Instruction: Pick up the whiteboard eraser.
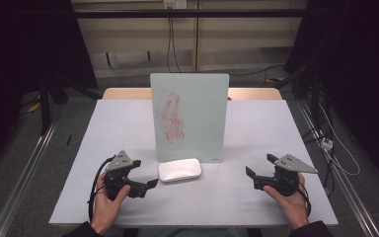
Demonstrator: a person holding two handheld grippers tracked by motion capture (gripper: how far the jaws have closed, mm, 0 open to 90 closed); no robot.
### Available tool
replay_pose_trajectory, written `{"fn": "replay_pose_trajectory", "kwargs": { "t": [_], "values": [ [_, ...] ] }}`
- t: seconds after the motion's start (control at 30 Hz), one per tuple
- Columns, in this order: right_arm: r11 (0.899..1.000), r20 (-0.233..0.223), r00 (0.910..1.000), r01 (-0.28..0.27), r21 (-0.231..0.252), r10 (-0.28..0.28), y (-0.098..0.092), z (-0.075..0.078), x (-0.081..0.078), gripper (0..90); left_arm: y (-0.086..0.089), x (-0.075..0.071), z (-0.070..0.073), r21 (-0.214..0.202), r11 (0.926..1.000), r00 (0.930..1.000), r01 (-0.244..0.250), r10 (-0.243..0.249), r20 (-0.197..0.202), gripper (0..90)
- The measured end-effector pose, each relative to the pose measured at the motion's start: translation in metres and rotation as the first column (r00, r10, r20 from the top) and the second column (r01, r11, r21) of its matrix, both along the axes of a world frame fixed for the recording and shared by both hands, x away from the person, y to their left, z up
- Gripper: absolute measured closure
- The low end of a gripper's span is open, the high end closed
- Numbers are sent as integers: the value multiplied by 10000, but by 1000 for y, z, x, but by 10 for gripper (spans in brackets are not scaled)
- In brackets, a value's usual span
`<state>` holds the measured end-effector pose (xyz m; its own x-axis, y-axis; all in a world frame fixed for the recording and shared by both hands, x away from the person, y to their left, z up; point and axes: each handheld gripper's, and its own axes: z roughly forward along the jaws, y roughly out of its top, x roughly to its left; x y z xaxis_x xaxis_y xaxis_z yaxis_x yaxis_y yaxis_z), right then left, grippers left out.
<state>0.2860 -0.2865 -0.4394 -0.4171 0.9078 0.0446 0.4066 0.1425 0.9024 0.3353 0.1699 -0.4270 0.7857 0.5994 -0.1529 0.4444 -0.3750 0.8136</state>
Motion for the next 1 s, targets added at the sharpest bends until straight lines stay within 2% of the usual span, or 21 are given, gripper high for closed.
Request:
{"fn": "replay_pose_trajectory", "kwargs": {
  "t": [0.03,0.07,0.13,0.2,0.3,0.37,0.43,0.63,0.7,0.73,0.83,0.87,0.9,0.97,1.0],
  "values": [
    [10000,4,10000,-8,-15,8,0,0,0,97,-1,1,1,42,9999,9999,141,-140,-90,64],
    [10000,-18,10000,-14,-18,14,0,0,0,97,-3,2,1,73,10000,10000,53,-53,-17,64],
    [10000,-14,10000,-13,-19,13,0,0,0,97,-5,4,2,222,9995,9997,206,-204,-114,64],
    [10000,-68,10000,-42,8,42,1,-1,1,96,-7,6,2,250,9996,9997,102,-96,-227,66],
    [10000,-104,9999,-55,13,55,1,-1,1,95,-9,8,4,377,9989,9993,281,-272,-247,70],
    [10000,-122,9999,-69,34,70,1,-1,1,95,-12,10,5,490,9986,9998,190,-185,-91,68],
    [10000,-94,9999,-66,7,66,1,-1,1,95,-15,11,7,601,9976,9994,333,-329,-72,69],
    [10000,-127,9999,-86,50,87,1,-1,1,93,-29,18,10,521,9948,9960,880,-870,-214,72],
    [9999,-125,9999,-82,62,82,1,-1,1,93,-34,19,11,574,9941,9958,918,-919,-1,76],
    [9999,-130,9999,-111,28,111,1,-1,1,93,-36,23,11,384,9916,9924,1232,-1229,-104,114],
    [9999,-121,9999,-123,31,123,1,-1,1,93,-39,26,10,424,9916,9924,1225,-1220,-146,118],
    [9999,-135,9998,-128,39,129,1,-1,1,93,-41,28,8,313,9916,9920,1255,-1250,-187,119],
    [9999,-143,9998,-145,29,146,1,-1,1,93,-44,32,7,342,9889,9888,1446,-1431,-418,120],
    [9998,-186,9997,-178,61,179,2,-1,1,93,-48,33,6,441,9885,9892,1450,-1438,-294,117],
    [9998,-162,9997,-184,32,184,2,-1,1,93,-50,34,6,511,9860,9872,1588,-1577,-244,119]
  ]
}}
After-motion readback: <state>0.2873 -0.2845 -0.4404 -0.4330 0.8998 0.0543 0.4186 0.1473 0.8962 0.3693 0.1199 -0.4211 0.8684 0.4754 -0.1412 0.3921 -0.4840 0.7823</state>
